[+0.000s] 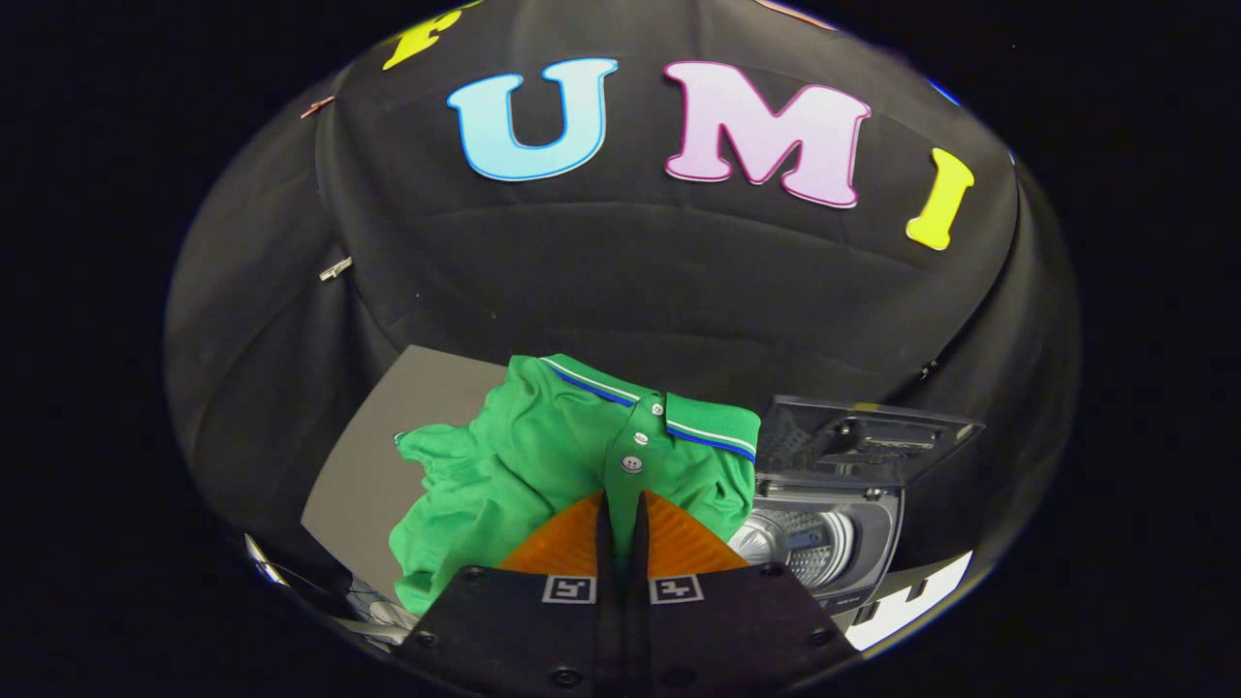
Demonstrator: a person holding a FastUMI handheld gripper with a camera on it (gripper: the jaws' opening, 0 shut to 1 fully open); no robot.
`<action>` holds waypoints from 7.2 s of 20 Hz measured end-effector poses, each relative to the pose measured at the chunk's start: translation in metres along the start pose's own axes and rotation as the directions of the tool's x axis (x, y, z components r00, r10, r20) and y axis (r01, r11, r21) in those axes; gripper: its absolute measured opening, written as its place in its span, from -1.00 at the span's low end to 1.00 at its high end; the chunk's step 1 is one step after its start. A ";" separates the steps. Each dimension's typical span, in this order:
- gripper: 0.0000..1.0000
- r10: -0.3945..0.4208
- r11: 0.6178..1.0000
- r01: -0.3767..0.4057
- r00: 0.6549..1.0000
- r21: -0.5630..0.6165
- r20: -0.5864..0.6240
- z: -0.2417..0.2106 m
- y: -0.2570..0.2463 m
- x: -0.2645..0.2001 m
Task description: Put the clothes into the washing machine and then close the washing machine lid.
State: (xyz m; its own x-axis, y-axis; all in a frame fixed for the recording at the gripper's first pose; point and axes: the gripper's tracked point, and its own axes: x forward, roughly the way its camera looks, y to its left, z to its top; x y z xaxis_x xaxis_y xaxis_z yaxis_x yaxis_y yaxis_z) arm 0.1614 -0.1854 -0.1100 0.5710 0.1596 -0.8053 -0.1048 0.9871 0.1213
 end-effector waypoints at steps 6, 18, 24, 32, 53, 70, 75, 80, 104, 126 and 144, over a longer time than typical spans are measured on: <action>-0.90 0.068 0.997 -0.068 0.998 0.024 0.002 -0.006 -0.123 -0.025; -0.90 0.191 0.968 -0.190 0.982 0.164 0.007 -0.012 -0.252 -0.006; -0.89 0.188 0.967 -0.186 0.982 0.174 0.005 -0.034 -0.263 0.007; -0.86 0.156 0.973 -0.153 0.988 0.172 -0.003 -0.069 -0.254 0.028; -0.85 -0.013 0.985 0.062 0.957 0.163 -0.289 -0.216 -0.293 0.117; 0.98 -0.017 0.958 0.057 0.990 0.283 -0.143 -0.180 -0.314 0.119; 0.98 -0.069 0.955 0.102 0.990 0.278 -0.127 -0.162 -0.322 0.100; 0.98 0.085 0.957 -0.106 0.992 0.271 0.088 -0.063 -0.276 0.060; 1.00 -0.035 0.996 0.006 0.951 0.094 0.306 0.027 -0.306 0.113; 1.00 -0.106 0.989 0.077 0.962 0.122 0.252 -0.046 -0.298 0.081; 0.97 -0.084 0.995 0.098 0.727 0.018 0.682 0.041 -0.144 -0.094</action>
State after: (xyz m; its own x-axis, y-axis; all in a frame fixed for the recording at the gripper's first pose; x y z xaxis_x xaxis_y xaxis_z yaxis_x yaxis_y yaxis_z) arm 0.1559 -0.3416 -0.0280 0.9789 0.0434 -0.1996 -0.0336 0.9981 0.0522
